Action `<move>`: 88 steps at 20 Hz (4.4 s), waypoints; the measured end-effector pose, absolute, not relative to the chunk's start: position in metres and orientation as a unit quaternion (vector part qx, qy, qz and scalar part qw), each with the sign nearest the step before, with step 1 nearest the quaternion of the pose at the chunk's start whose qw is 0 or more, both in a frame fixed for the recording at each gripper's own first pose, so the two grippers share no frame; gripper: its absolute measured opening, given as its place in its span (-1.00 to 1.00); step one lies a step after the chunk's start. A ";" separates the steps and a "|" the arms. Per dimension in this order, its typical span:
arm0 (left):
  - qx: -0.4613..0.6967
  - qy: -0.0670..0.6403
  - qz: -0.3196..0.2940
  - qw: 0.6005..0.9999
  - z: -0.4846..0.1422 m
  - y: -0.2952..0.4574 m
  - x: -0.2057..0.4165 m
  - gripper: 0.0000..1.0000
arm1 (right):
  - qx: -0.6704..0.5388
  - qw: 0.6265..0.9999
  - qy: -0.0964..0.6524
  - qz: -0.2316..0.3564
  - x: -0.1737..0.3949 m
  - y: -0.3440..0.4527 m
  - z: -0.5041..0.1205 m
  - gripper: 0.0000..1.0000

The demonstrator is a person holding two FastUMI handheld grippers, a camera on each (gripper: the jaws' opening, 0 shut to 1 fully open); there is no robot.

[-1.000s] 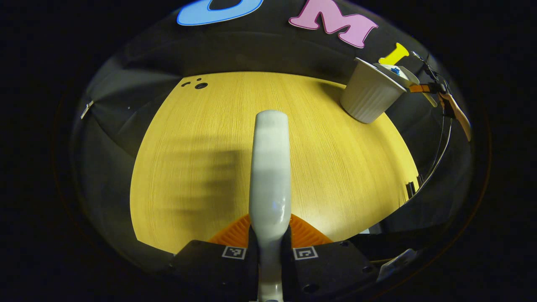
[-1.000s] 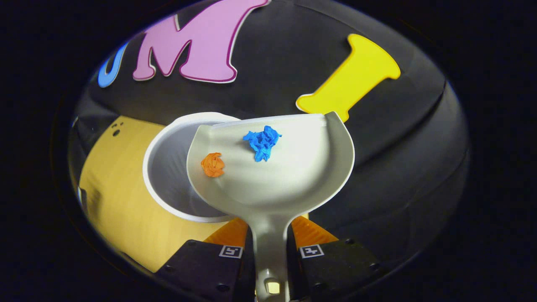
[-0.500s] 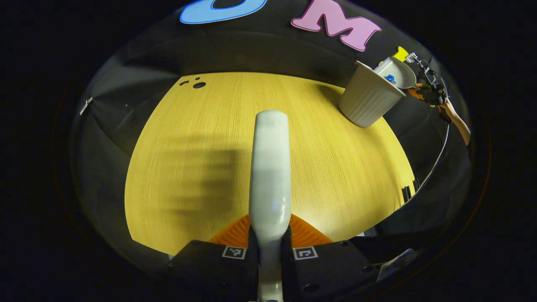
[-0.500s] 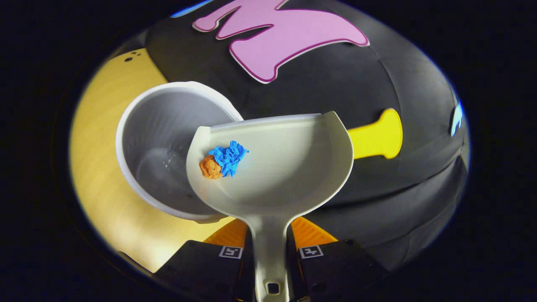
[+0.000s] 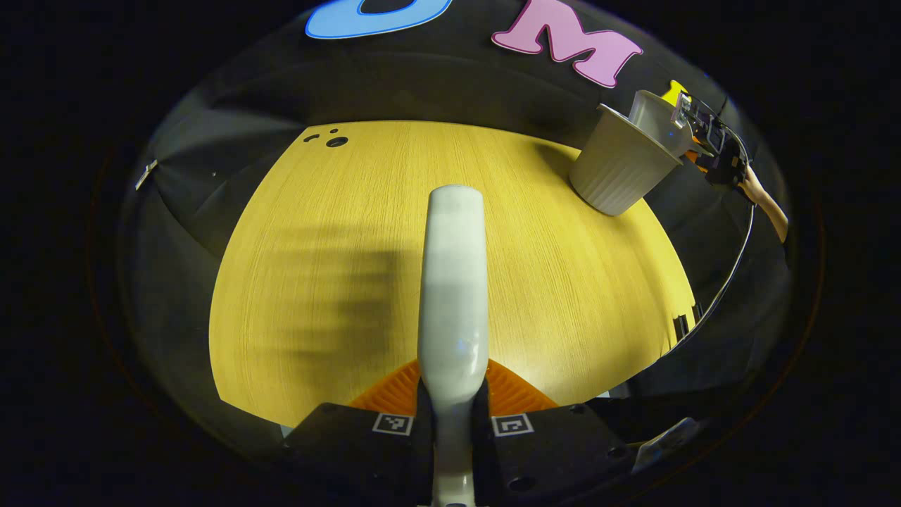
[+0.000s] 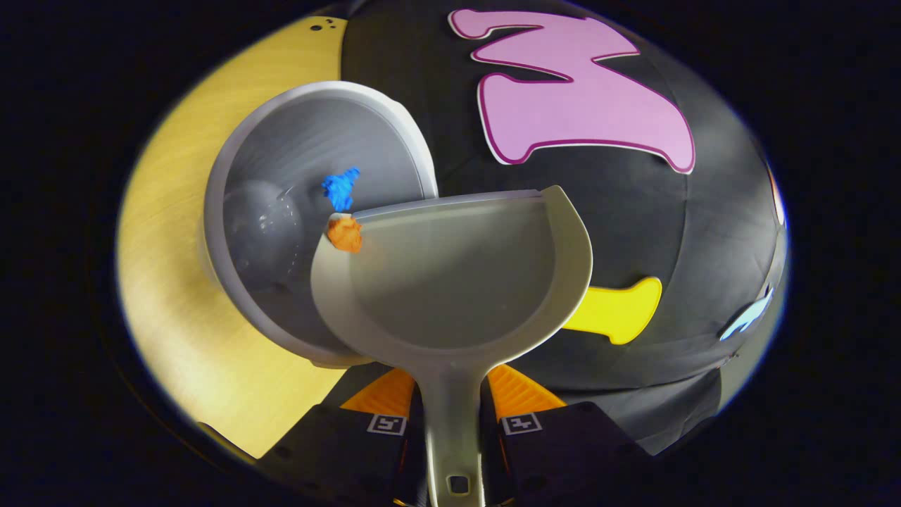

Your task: Pick up the small broom and dustpan from the desktop, sweep the trash into the dustpan with the broom, and then empty the trash into the garbage bin.

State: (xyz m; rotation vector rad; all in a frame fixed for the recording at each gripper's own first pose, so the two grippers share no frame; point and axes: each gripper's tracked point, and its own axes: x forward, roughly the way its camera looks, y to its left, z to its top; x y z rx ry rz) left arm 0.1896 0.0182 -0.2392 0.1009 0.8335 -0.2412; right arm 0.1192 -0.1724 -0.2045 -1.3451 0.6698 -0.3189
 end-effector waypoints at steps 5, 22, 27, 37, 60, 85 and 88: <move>0.055 0.390 -0.110 0.913 -0.236 0.018 0.191 -0.50 | -0.565 0.751 0.313 -0.137 0.114 -0.169 -0.201 -0.32; 0.056 0.323 -0.120 0.937 -0.204 0.012 0.175 -0.48 | -0.196 0.936 0.253 -0.148 0.016 -0.071 -0.117 -0.32; 0.056 0.302 -0.125 0.943 -0.201 0.018 0.165 -0.46 | -0.105 0.955 0.249 -0.123 -0.029 -0.010 -0.132 -0.37; 0.037 0.291 -0.082 0.953 -0.206 0.040 0.153 -0.47 | 0.000 0.962 0.272 0.024 -0.055 0.145 -0.224 -0.32; 0.125 0.395 -0.034 0.910 -0.344 0.011 0.261 -0.45 | 0.093 0.881 0.464 0.010 -0.105 0.203 -0.506 -0.31; 0.080 0.077 0.036 0.993 -0.103 -0.102 0.131 0.94 | 0.041 0.980 0.186 0.058 -0.080 0.094 -0.280 0.99; 0.058 0.024 0.049 0.997 -0.069 -0.117 0.114 0.95 | 0.038 0.987 0.150 0.052 -0.092 0.072 -0.248 0.99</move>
